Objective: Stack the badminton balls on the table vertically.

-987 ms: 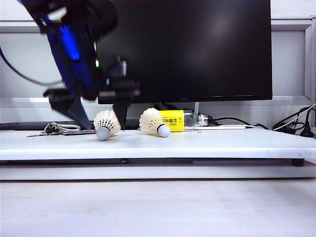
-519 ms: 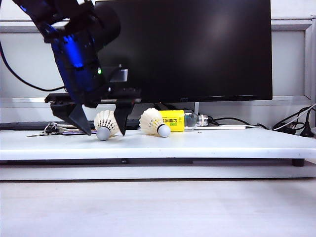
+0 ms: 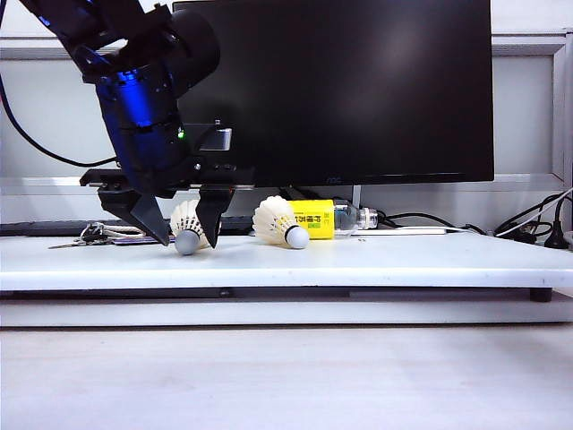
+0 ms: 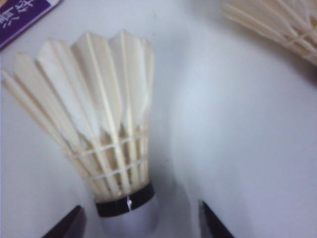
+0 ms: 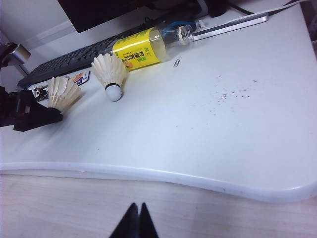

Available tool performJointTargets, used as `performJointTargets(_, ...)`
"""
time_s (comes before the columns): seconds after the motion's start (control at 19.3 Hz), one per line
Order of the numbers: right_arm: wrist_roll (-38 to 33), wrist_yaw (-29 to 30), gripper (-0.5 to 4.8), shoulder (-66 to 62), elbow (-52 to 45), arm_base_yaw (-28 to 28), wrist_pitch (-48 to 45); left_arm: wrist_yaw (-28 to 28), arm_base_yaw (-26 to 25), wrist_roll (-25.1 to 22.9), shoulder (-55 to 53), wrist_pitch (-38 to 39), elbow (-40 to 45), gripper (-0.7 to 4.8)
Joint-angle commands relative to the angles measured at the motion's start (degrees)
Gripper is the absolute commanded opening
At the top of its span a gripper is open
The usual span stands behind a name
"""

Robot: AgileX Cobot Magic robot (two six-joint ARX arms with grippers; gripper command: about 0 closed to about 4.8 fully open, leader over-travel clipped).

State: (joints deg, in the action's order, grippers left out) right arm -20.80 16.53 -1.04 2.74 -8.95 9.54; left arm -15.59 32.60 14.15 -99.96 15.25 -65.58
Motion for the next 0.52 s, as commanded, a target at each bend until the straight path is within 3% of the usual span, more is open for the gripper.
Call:
performJointTargets(0.05,-0.17,0.15,-0.01,0.0,0.15,0.0,-0.79,-0.26,0.0,-0.26,0.0,-0.7,-0.2,2.72)
performJointTargets(0.47,-0.15,0.15,-0.01,0.0,0.15,0.0,-0.77,-0.26,0.0,-0.26,-0.02,0.94,-0.2,2.33)
performJointTargets(0.52,-0.15,0.15,-0.01,0.0,0.15,0.0,-0.74,-0.26,0.0,-0.26,0.0,1.09,-0.2,2.03)
